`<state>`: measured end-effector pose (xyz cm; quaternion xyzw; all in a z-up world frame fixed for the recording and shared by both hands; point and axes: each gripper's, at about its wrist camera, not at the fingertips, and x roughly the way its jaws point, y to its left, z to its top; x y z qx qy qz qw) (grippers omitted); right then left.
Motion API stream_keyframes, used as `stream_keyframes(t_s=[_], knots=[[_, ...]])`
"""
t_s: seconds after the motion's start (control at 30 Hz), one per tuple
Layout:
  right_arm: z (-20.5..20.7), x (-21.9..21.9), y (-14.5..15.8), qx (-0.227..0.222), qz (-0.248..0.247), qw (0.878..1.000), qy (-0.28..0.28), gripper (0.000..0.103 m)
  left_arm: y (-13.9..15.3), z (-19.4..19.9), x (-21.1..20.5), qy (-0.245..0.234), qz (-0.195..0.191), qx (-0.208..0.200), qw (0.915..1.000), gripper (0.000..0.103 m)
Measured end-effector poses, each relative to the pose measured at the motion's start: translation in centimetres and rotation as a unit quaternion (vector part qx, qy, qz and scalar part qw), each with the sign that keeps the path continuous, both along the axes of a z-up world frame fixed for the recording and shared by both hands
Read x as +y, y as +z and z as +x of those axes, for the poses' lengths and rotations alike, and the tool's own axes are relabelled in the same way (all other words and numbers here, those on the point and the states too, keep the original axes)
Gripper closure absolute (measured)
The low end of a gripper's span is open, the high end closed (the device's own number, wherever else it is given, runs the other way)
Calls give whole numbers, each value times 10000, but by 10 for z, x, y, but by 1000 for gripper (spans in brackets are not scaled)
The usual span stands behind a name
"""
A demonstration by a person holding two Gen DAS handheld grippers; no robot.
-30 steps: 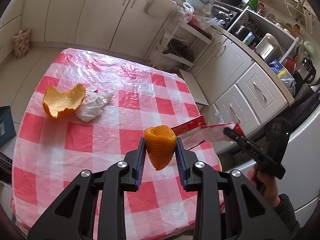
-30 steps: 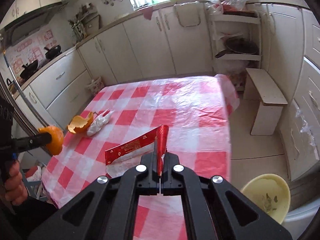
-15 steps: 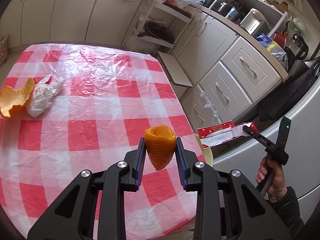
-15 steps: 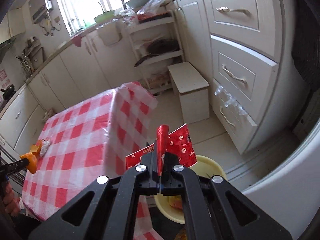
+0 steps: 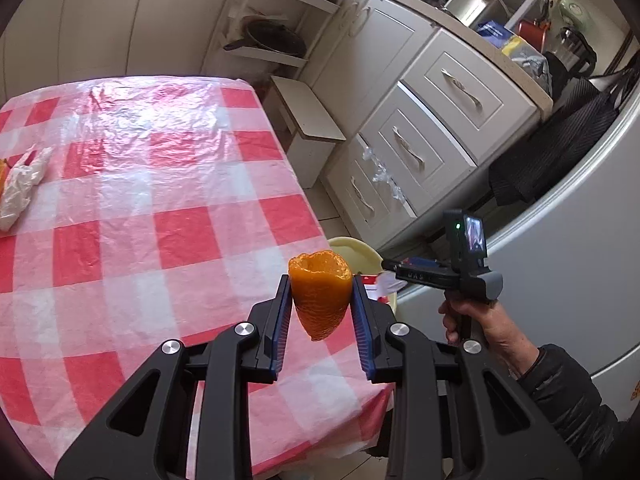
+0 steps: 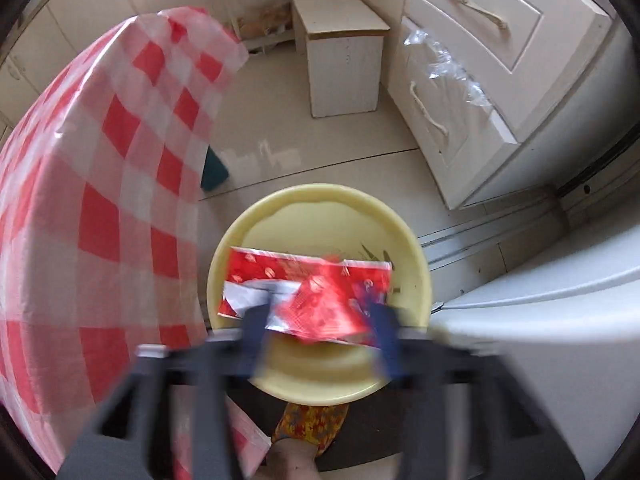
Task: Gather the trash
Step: 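Drop the red wrapper into the yellow bucket with right gripper while left carries the peel, then open the left gripper over the yellow bucket to drop the orange peel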
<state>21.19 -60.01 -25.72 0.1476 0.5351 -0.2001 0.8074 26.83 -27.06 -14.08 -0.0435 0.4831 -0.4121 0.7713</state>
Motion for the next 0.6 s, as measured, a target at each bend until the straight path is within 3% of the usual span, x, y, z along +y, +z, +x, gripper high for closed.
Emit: stream_keyframes(t_s=[0.13, 0.23, 0.33, 0.43, 0.6], knots=[[-15, 5, 69, -1250, 181, 9920, -54, 32, -10, -12, -51, -258, 56, 209, 9994, 76], [-37, 9, 127, -2399, 194, 9705, -161, 25, -21, -20, -94, -411, 128, 347, 9985, 76], [-51, 9, 162, -3100, -157, 9500, -342, 17, -44, -28, -149, -526, 387, 533, 9964, 75], [-59, 4, 176, -3341, -390, 9405, -487, 15, -78, -26, -197, -359, 821, 852, 9923, 73], [-58, -8, 173, -3241, -351, 9442, -470, 15, -120, -14, -247, -32, 1228, 1357, 9831, 58]])
